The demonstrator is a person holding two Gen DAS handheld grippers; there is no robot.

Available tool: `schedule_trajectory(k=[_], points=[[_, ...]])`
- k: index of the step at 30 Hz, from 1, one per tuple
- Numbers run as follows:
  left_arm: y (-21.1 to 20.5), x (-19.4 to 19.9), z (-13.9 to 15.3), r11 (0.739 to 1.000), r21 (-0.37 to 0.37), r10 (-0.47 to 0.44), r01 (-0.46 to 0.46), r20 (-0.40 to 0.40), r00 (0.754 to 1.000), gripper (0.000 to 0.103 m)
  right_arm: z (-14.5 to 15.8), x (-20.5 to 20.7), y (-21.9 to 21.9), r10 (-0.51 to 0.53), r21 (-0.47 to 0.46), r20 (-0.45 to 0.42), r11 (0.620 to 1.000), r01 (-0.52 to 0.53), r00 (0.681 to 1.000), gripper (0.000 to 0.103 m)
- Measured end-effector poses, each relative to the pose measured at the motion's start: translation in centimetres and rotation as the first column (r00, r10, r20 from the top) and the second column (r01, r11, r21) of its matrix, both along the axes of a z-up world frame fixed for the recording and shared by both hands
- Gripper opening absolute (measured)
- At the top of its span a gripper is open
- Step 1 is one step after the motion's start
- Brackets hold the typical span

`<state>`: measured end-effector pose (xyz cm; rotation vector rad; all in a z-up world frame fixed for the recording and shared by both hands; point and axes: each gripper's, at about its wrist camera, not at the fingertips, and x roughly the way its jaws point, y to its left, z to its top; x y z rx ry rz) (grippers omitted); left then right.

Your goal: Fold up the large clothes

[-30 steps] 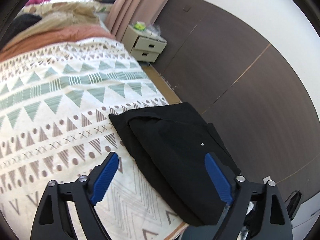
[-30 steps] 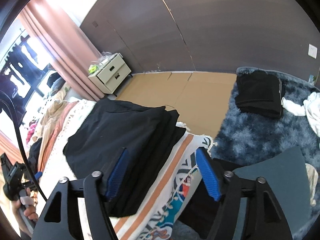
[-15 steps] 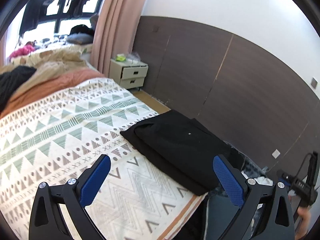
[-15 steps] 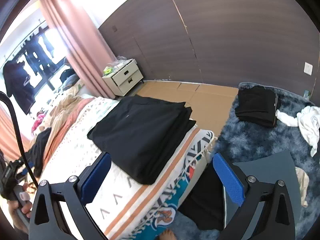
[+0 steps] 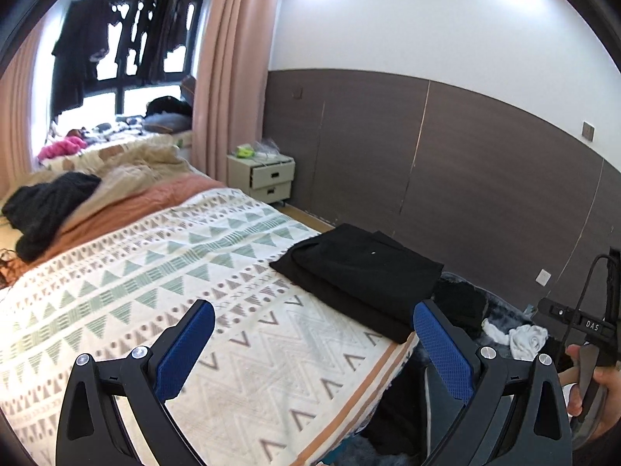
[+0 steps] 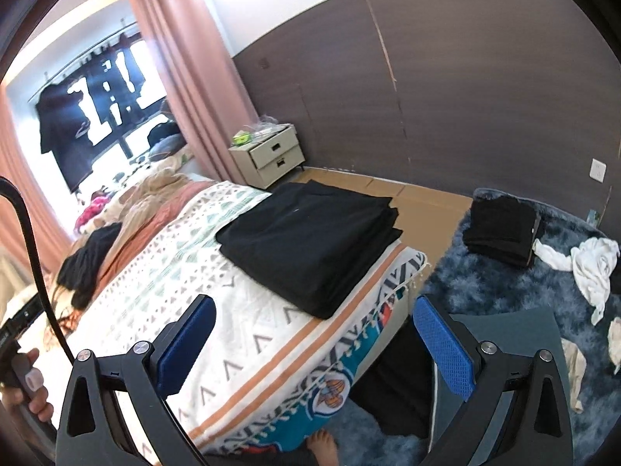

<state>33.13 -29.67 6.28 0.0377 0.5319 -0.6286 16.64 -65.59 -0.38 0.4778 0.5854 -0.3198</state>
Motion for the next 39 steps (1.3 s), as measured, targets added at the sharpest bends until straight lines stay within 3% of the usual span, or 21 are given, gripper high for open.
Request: schedule_trajectory(k=[8, 19, 28, 39], points=[[5.0, -6.2, 0.1, 0.999, 0.012, 0.045, -0.046, 0.050, 0.998, 0.103, 0.8, -3.2, 5.4, 0.067, -0.045, 0.016, 0.997, -0.067, 0.998, 0.102], [11.5, -14.8, -1.8, 0.988, -0.034, 0.151, -0.148, 0.110, 0.982, 0.103, 0.5, -9.2, 11.5, 0.167, -0.140, 0.065, 0.978, -0.157, 0.984, 0.102], [14.3, -21.4, -4.3, 0.977, -0.021, 0.215, -0.214, 0.127, 0.968, 0.103, -1.9, -13.9, 13.9, 0.211, -0.160, 0.103, 0.968, -0.193, 0.972, 0.102], [16.5, -28.2, -6.1, 0.956, -0.010, 0.291, -0.294, 0.165, 0.942, 0.103, -2.4, -18.7, 17.1, 0.307, -0.203, 0.138, 0.939, -0.276, 0.942, 0.102]])
